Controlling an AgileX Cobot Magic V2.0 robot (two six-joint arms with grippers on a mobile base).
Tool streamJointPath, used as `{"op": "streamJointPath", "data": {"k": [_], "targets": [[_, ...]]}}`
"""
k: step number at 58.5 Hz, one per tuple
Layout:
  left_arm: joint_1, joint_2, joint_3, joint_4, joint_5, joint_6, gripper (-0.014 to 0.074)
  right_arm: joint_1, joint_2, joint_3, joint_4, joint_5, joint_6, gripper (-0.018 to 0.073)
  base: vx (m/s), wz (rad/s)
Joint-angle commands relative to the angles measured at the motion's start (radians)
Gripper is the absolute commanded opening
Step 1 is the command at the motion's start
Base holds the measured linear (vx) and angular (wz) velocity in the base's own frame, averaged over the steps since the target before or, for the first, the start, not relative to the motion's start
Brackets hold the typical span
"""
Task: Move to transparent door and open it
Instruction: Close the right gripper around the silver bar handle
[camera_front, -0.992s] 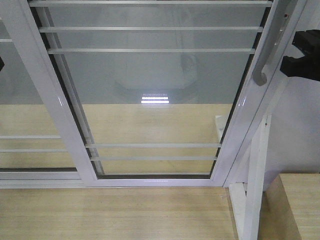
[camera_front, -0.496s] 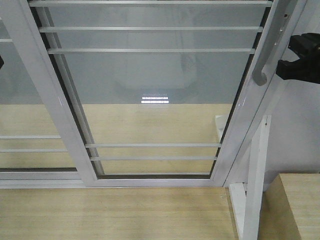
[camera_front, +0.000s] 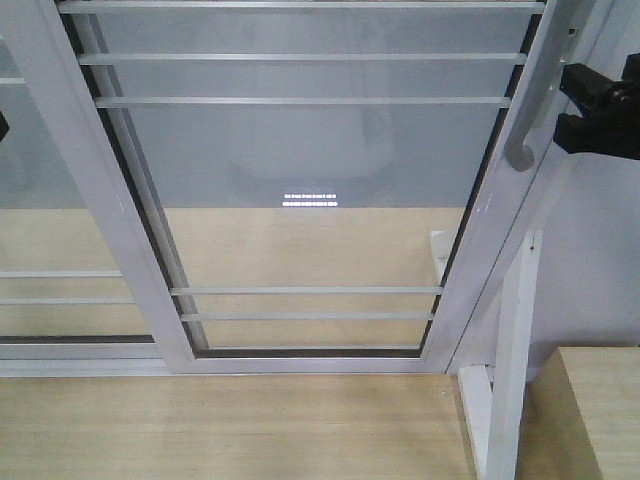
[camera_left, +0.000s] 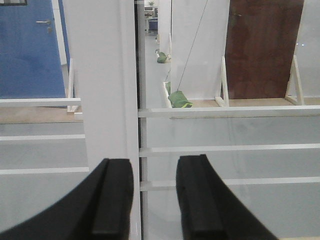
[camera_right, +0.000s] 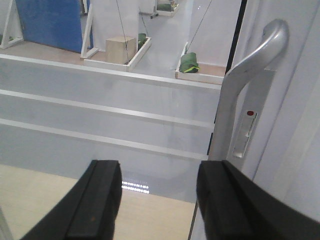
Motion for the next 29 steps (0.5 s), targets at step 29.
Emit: {"op": "streamJointPath", "data": {"k": [29], "targets": [[-0.005, -0.012, -0.034, -0.003, -0.079, 0.0, 0.038, -0.005, 0.3, -0.039, 0.107, -0.549, -0.05, 0.042, 0.0, 0.0]]}}
